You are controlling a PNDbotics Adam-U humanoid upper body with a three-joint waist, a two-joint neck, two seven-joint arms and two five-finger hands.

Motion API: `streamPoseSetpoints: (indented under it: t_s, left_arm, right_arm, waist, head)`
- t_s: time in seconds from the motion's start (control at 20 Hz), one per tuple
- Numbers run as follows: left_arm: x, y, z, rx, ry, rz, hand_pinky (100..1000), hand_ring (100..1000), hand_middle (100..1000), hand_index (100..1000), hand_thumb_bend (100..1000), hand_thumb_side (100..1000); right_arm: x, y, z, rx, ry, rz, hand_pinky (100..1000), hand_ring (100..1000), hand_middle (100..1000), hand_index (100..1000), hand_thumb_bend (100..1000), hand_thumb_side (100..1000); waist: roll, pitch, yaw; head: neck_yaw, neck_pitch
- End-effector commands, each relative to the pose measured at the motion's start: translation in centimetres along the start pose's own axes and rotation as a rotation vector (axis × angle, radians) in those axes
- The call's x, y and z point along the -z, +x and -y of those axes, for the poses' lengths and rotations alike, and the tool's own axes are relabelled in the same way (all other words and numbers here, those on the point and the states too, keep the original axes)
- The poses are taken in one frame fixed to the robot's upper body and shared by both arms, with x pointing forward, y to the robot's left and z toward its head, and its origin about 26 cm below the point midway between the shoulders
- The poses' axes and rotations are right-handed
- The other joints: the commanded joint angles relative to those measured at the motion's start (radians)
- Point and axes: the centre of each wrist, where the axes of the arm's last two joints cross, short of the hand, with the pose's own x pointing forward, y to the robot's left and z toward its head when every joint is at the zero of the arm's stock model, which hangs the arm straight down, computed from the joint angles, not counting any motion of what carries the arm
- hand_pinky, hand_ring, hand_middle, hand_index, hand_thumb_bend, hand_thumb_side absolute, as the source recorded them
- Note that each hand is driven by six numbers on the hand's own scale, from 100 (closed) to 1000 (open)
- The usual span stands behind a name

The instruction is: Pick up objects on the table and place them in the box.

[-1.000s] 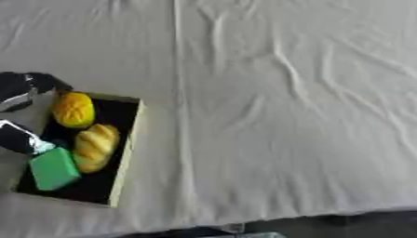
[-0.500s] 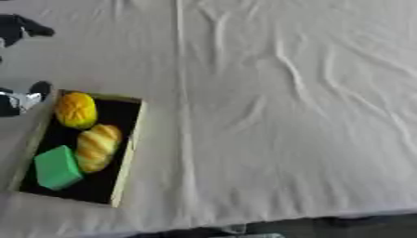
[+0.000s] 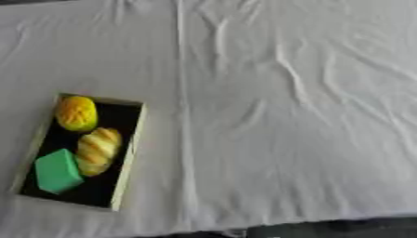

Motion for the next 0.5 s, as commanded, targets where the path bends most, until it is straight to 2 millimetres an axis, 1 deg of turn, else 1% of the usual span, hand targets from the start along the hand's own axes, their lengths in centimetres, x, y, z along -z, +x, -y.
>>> streamPoseSetpoints:
  t_s: [0.05,0.15,0.2,0.25,0.5]
  left_arm:
    - [-0.4,-0.4,-1.0,-0.069,0.220,0.006,846,776,734,883,100,186]
    - [-1.3,-0.8,-0.6,-0.126,0.344,-0.023,842,770,729,881,100,222]
    - [-1.8,-1.0,-0.5,-0.150,0.400,-0.043,841,770,728,882,100,250]
    - [-2.4,-1.2,-0.2,-0.171,0.452,-0.066,839,767,726,881,100,283]
    - [-4.5,-1.7,0.7,-0.225,0.613,-0.154,834,761,716,877,100,316]
  right_arm:
    - [0.4,0.7,1.2,-0.030,-0.021,0.040,960,879,718,864,100,480]
    - [0.2,0.6,1.2,-0.025,-0.035,0.048,960,878,718,864,100,470]
    - [0.2,0.5,1.2,-0.021,-0.042,0.052,960,878,718,865,100,479]
    - [0.1,0.5,1.2,-0.016,-0.048,0.057,960,878,718,865,100,470]
    - [-0.3,0.2,1.0,0.018,-0.088,0.076,960,876,716,863,100,470]
  waist:
    - [-0.001,-0.016,0.002]
    - [-0.002,-0.015,0.003]
    - [-0.002,-0.015,0.004]
    - [-0.002,-0.015,0.004]
    - [0.003,-0.015,0.010]
  head:
    - [0.000,-0.018]
    - [0.004,-0.024]
    - [0.006,-0.026]
    - [0.009,-0.027]
    - [0.026,-0.041]
